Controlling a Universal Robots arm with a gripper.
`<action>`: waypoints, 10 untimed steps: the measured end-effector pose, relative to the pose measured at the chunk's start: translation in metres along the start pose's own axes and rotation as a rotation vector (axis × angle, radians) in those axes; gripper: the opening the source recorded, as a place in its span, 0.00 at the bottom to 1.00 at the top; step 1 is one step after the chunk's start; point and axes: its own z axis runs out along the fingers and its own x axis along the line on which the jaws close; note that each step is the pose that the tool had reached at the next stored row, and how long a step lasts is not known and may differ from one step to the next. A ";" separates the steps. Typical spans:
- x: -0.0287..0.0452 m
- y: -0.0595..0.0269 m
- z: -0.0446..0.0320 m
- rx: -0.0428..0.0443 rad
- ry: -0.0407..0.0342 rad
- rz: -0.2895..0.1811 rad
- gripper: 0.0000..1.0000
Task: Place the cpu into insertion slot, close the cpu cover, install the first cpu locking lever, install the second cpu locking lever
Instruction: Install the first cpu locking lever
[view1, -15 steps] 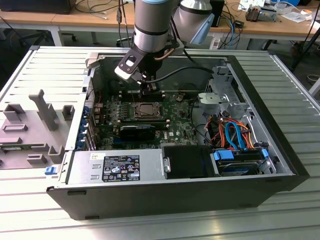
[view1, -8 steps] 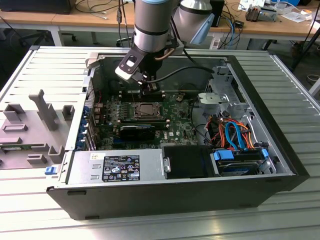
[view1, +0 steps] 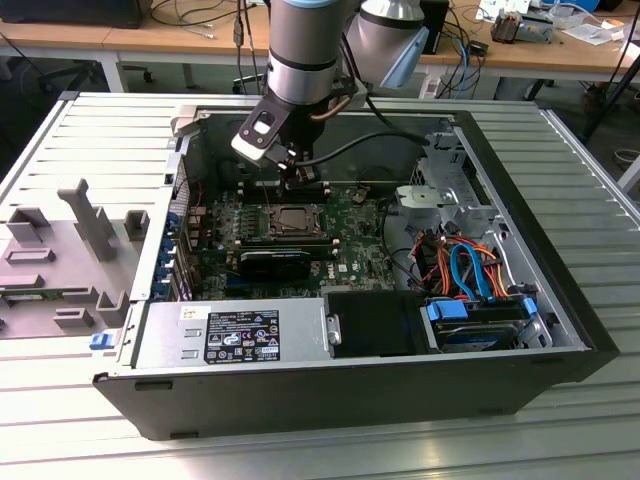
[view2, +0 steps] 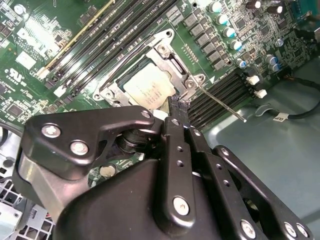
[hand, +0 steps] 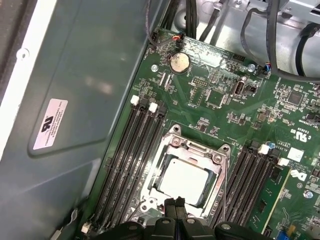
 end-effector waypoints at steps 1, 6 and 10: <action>0.0000 0.0000 0.0000 0.0005 -0.0002 -0.006 0.11; 0.0000 0.0000 0.0000 0.0023 -0.0010 -0.025 0.11; 0.0000 0.0000 0.0000 0.0034 -0.0015 -0.037 0.11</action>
